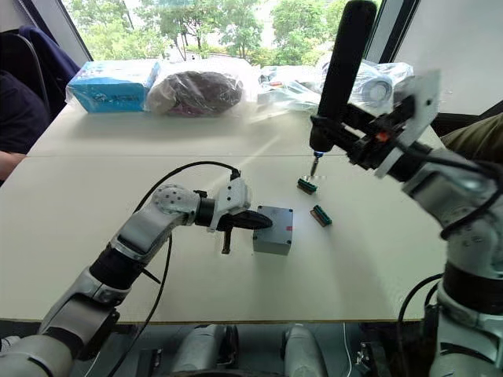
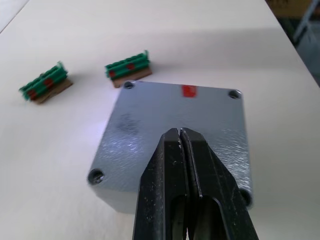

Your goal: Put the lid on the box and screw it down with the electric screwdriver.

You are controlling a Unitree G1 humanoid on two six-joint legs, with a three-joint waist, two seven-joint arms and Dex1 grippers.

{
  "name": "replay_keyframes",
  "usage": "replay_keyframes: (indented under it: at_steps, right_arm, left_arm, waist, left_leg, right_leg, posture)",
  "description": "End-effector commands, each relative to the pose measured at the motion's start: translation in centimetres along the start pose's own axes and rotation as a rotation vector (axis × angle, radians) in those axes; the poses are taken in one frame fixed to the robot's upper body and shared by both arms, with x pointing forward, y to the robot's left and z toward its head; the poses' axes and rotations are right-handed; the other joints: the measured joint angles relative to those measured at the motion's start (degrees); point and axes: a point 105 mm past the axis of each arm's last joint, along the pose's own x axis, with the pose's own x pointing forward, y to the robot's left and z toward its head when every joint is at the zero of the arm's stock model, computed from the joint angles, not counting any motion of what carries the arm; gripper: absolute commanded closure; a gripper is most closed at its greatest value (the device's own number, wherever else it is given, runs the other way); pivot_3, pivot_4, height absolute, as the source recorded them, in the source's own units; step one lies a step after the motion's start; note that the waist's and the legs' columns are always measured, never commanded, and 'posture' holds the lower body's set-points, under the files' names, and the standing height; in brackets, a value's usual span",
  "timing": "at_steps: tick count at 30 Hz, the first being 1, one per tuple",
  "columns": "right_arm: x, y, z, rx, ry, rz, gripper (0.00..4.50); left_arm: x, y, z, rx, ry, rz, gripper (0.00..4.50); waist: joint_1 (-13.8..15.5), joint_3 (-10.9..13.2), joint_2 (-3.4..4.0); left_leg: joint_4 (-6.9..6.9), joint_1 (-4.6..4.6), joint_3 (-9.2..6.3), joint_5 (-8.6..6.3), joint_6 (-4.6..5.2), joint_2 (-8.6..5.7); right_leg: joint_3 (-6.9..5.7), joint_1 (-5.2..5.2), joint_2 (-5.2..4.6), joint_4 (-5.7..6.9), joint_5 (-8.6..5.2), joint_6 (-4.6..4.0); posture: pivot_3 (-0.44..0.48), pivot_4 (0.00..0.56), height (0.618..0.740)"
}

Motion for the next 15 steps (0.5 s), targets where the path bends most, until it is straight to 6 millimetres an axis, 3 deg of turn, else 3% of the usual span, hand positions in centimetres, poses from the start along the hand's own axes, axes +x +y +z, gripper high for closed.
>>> replay_keyframes:
  at_steps: [1, 2, 5, 8, 15]
  right_arm:
    - [-2.9, -0.6, -1.8, 0.231, 0.271, 0.028, 2.56]
    - [-3.6, -0.7, -2.3, 0.251, 0.314, 0.027, 2.56]
    - [-5.3, -3.6, -5.5, 0.307, 0.514, -0.189, 2.56]
    - [-6.9, -4.3, -8.6, 0.39, 0.689, -0.26, 2.56]
    - [-8.6, -6.4, -12.7, 0.431, 0.861, -0.393, 2.56]
  left_arm:
    - [-2.1, 1.1, 3.5, -0.044, -0.122, 0.058, 4.5]
    - [-2.4, 0.9, 3.9, -0.035, -0.123, 0.052, 4.5]
    - [-3.6, -0.2, 3.8, 0.029, -0.066, 0.006, 4.5]
    - [-4.3, -1.5, 3.7, 0.092, -0.012, -0.051, 4.5]
    - [-3.9, -3.3, 2.2, 0.225, 0.123, -0.128, 4.5]
  waist:
    - [-0.1, 0.2, -0.15]
    - [0.0, 0.4, -0.09]
    - [-0.1, 0.6, 0.03]
    - [-0.1, 0.6, 0.07]
    - [0.0, 0.7, 0.14]
  left_leg:
    - [0.08, -0.12, -0.06, 0.0, 0.01, 0.01]
    - [0.11, -0.12, -0.06, 0.01, 0.01, 0.0]
    - [0.1, -0.17, -0.05, 0.0, 0.03, -0.02]
    - [0.12, -0.17, 0.01, 0.0, 0.04, -0.04]
    - [0.24, -0.15, -0.02, 0.01, 0.04, -0.01]
  right_leg:
    - [-0.08, -0.06, 0.0, 0.02, 0.01, 0.01]
    - [-0.1, -0.06, 0.01, 0.02, 0.01, 0.01]
    - [-0.12, -0.08, 0.04, 0.0, 0.01, 0.02]
    - [-0.12, -0.08, 0.11, 0.01, 0.01, 0.03]
    - [-0.16, -0.07, 0.47, 0.08, 0.03, 0.08]
  posture:
    - [0.0, 0.15, 0.74]
    - [0.0, 0.15, 0.74]
    - [0.0, 0.15, 0.74]
    - [0.0, 0.15, 0.74]
    - [0.0, 0.15, 0.74]
